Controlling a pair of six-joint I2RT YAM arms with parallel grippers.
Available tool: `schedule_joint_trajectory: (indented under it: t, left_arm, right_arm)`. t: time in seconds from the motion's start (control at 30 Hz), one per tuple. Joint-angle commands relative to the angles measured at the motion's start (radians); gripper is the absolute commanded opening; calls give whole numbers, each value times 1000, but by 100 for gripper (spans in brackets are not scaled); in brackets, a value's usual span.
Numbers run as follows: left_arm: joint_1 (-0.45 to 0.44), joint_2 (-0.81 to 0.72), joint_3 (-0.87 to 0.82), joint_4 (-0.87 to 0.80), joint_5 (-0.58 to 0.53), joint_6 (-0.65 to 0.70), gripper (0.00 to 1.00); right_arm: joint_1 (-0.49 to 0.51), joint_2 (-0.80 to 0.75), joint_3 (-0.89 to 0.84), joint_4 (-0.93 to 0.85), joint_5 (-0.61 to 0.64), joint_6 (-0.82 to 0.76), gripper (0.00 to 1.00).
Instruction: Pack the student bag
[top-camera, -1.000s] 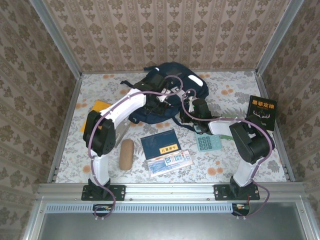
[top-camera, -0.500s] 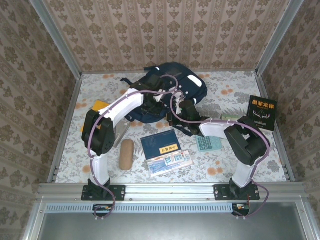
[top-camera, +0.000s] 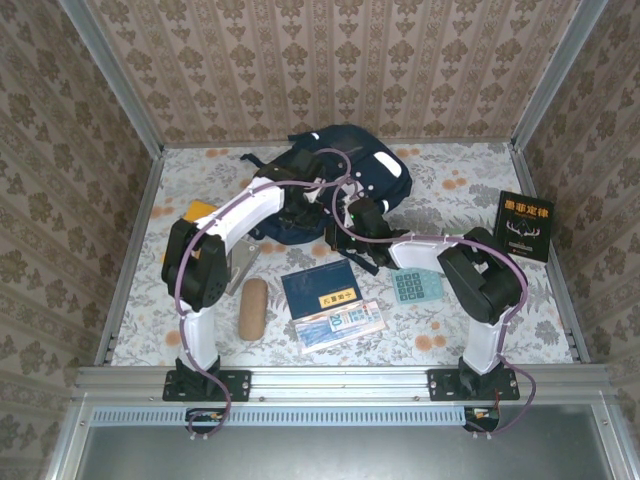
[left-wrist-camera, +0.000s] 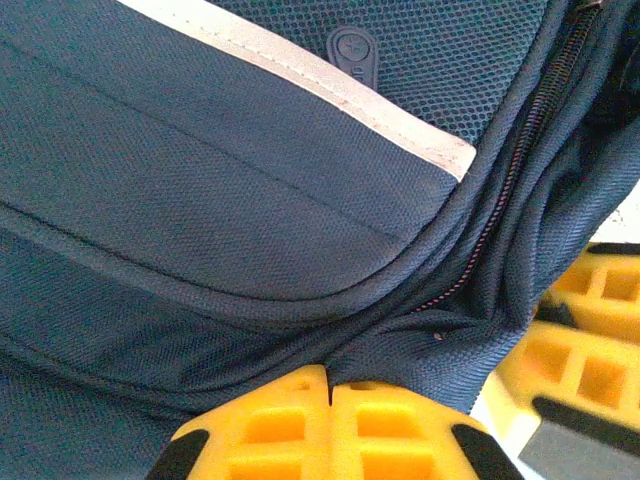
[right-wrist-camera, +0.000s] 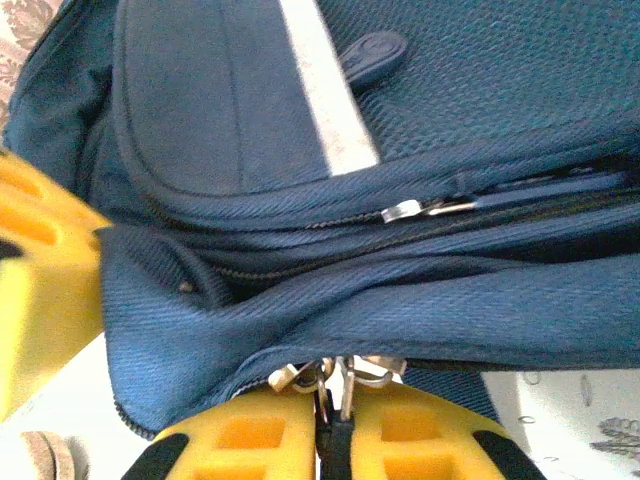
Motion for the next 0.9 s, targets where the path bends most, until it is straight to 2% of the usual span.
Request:
schedule_joint_trajectory:
  t: [0.0,0.07,0.13,0.17,0.2,0.23,0.33,0.43,0.5,0.53,0.57,0.77,0.87]
  left_arm:
    - [-12,-71,2,269,118,-52,5]
    - [1,-100,-22,261,102,-61,14]
    - [16,-137,-55,261,93,-68,12]
    - [26,-155,-76,258,86,-74,19]
    - [36,-178,-97,258,80,-81,32]
    - [46,-199,-117,259,78,-85,37]
    - [71,-274,-204,282,64,-102,37]
    - [102,-329,-290,291,15,-121,40]
    - [141,-357,-349,302,22,-148,60]
    - [152,-368,-372,309,24,-161,65]
    - [199,-375,-397,318,28,-179,69]
    - [371,-339,-450,331,126,-335,76]
    - [403,-294,-454,368,197,-372,78]
  right_arm:
    - [83,-42,13,81,-214,-30,8]
    - [78,-47,5,72,-213,-38,1]
    - [76,-51,-5,70,-202,-42,0]
    - [75,-52,-4,65,-200,-48,0]
    - [76,-52,-2,55,-199,-53,0]
    - [75,-54,0,48,-199,-56,0]
    - [77,-60,15,29,-199,-60,0]
    - [76,-67,26,-9,-180,-86,0]
    - [65,-74,22,-26,-171,-106,0]
    - [57,-78,16,-30,-168,-107,0]
    - [47,-85,8,-30,-166,-109,0]
    - [13,-119,-12,-63,-164,-150,0]
    - [8,-120,-14,-66,-168,-152,0]
